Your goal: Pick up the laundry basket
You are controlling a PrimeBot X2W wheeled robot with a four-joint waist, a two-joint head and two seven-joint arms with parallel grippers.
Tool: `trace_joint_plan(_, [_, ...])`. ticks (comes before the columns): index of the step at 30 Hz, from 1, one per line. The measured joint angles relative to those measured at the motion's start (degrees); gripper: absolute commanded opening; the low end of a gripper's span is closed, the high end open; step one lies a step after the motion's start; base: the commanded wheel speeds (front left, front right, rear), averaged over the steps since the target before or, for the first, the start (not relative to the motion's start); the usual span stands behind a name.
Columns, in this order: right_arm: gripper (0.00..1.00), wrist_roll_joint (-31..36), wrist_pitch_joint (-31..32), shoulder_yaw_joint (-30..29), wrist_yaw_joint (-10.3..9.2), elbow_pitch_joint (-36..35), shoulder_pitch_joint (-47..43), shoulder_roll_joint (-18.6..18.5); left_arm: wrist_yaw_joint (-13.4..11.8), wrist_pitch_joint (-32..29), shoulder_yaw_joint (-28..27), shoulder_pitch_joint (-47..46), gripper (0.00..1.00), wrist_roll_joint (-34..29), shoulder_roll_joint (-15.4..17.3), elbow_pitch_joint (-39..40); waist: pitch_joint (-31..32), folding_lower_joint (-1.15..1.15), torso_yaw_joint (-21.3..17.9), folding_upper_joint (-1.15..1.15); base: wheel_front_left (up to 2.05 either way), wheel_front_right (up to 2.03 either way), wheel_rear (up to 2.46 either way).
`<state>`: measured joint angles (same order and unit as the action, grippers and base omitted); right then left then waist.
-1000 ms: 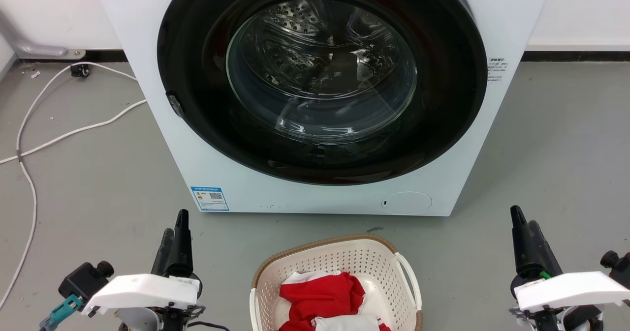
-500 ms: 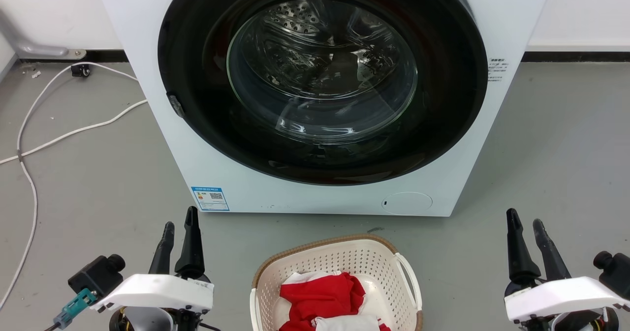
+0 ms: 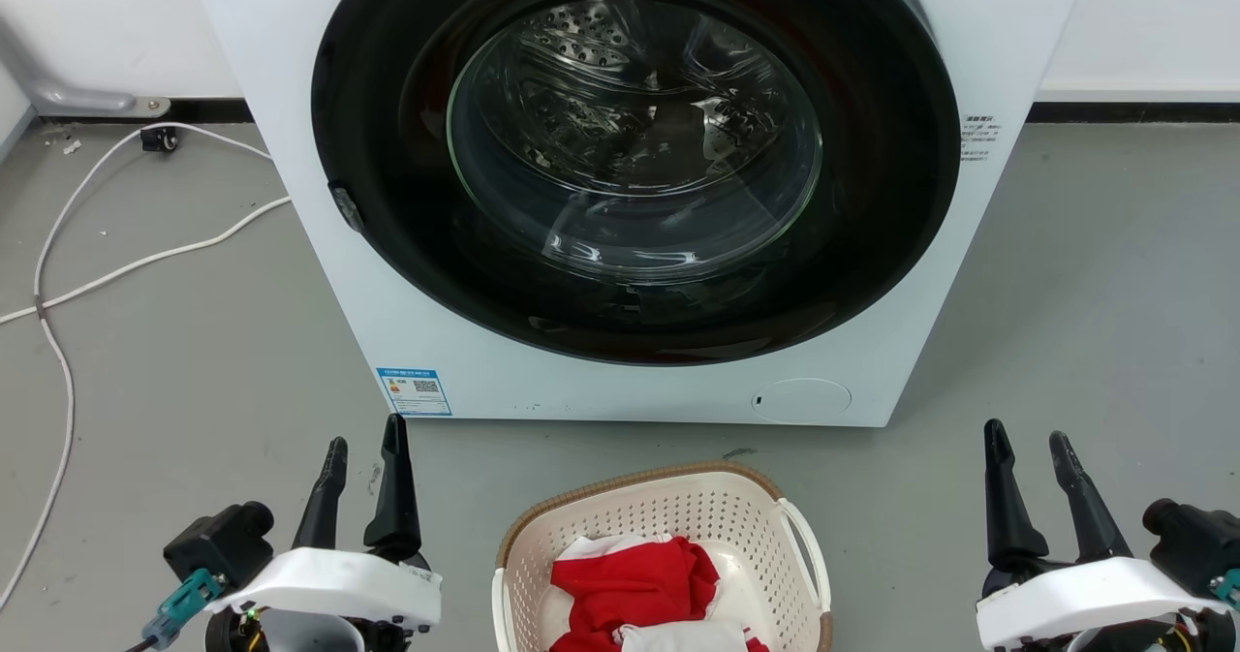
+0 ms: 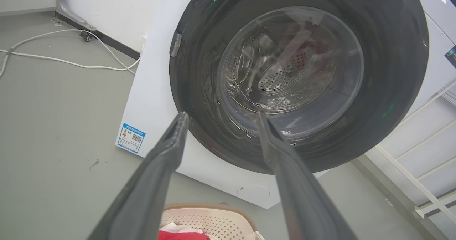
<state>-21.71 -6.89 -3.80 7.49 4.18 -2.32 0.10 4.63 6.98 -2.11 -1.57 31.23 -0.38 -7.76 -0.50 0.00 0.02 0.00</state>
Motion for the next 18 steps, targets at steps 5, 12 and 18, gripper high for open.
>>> trace_joint_plan(5, [1.0,3.89,-0.88,0.14,0.0,-0.01,-0.39,0.0,0.0,0.8,0.38,0.13,1.0,-3.32,0.01,-0.34,0.02,0.0,0.01,0.0,0.0,0.0,0.0])
trace_joint_plan(12, [1.0,8.6,-1.99,0.49,0.0,0.0,-0.67,0.0,-0.01,1.88,0.78,0.32,1.0,-6.93,0.07,-0.76,0.11,0.0,0.07,0.0,0.0,0.0,0.0])
trace_joint_plan(18, [1.0,12.56,-2.88,0.6,0.0,-0.38,-1.24,-0.01,-0.02,2.87,1.16,0.52,1.0,-9.82,0.1,-0.86,0.13,0.0,0.11,0.0,0.0,0.0,0.0])
